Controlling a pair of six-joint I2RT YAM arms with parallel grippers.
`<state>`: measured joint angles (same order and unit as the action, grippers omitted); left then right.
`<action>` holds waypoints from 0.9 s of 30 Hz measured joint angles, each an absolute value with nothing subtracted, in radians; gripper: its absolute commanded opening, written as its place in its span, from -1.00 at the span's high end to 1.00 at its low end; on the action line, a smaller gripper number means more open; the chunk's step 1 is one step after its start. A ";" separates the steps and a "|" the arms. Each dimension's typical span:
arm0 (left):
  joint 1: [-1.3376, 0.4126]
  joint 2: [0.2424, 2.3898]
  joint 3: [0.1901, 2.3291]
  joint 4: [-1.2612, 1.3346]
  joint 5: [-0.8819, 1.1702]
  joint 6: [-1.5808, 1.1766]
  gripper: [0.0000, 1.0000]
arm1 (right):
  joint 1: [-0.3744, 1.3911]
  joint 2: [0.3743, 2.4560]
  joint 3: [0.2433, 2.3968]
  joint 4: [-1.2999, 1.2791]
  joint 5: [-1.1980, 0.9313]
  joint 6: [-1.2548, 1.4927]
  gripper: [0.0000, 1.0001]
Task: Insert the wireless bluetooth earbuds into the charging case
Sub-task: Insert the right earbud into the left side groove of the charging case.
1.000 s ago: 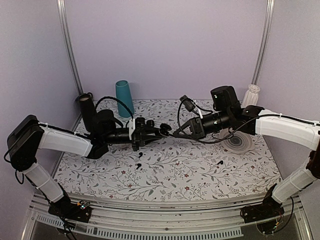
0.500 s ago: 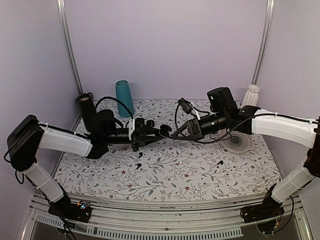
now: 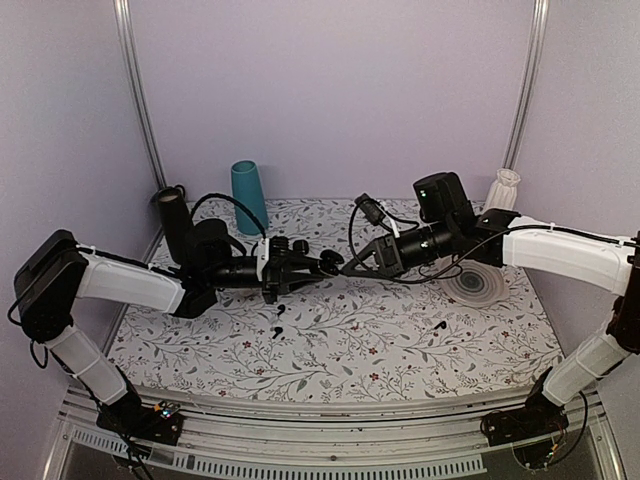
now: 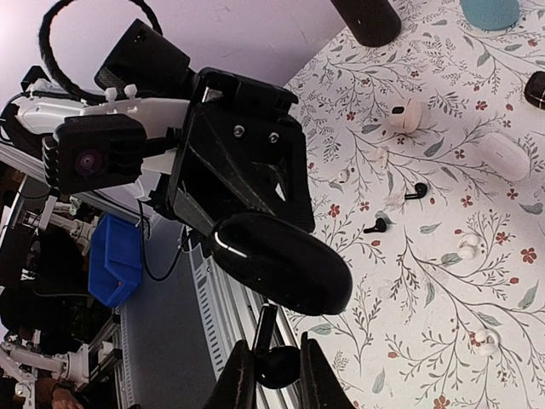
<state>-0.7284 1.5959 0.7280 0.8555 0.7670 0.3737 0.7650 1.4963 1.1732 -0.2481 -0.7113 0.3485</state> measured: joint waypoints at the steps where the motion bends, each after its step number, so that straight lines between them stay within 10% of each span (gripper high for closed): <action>1: -0.728 1.596 0.728 0.855 0.769 0.374 1.00 | 0.765 1.496 1.173 -0.250 -0.709 0.348 0.91; 27: -0.728 1.612 0.725 0.931 0.770 0.321 1.00 | 0.765 1.514 1.226 -0.304 -0.736 0.355 0.91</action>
<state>-0.7284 1.6123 0.7246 0.9310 0.7704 0.3206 0.7650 1.5139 1.2259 -0.3038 -0.7361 0.3550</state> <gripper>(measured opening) 0.214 0.139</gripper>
